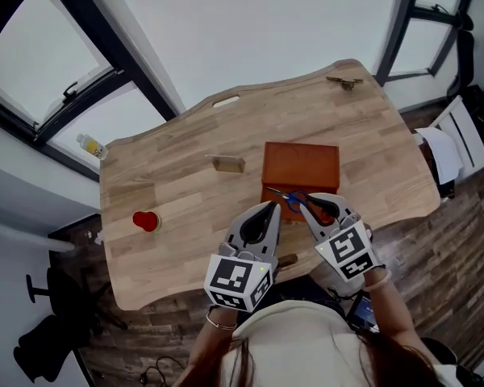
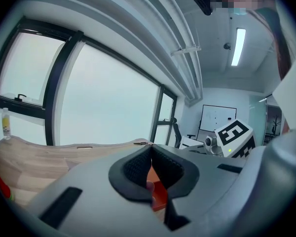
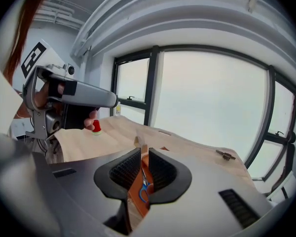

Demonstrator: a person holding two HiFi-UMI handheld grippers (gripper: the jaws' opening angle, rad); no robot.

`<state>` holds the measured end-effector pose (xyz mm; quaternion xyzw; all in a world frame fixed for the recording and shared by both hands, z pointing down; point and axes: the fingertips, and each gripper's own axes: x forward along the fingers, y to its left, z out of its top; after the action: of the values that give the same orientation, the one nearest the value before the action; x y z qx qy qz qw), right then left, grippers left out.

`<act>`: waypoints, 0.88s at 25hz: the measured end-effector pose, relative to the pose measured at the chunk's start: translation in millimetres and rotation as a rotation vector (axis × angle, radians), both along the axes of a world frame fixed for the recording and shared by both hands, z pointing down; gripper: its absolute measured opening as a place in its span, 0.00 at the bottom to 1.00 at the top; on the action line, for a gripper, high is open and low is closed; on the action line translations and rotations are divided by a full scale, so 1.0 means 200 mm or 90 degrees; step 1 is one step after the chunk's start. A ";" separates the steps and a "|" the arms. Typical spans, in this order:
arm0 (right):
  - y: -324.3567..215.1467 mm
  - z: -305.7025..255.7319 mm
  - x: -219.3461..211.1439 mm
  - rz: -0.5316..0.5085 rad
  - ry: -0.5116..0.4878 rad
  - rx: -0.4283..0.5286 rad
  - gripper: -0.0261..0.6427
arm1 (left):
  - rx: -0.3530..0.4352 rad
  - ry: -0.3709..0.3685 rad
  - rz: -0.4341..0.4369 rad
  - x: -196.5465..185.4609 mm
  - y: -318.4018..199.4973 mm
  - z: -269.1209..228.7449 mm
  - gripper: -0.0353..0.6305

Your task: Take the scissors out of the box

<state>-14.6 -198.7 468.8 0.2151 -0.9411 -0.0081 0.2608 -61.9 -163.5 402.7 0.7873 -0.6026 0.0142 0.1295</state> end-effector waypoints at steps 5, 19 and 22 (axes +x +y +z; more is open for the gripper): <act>-0.03 0.15 -0.03 -0.026 0.049 -0.019 0.17 | -0.003 -0.005 0.021 -0.03 -0.06 0.01 0.08; -0.15 0.56 -0.09 -0.056 0.176 -0.073 0.19 | -0.037 0.000 0.051 -0.12 -0.18 0.10 0.08; -0.17 0.64 -0.09 -0.070 0.207 -0.078 0.20 | -0.042 -0.001 0.062 -0.13 -0.20 0.11 0.08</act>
<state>-33.3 -232.3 597.2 0.1425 -0.8958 0.0005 0.4211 -87.1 -204.4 425.3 0.8111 -0.5627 0.0412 0.1543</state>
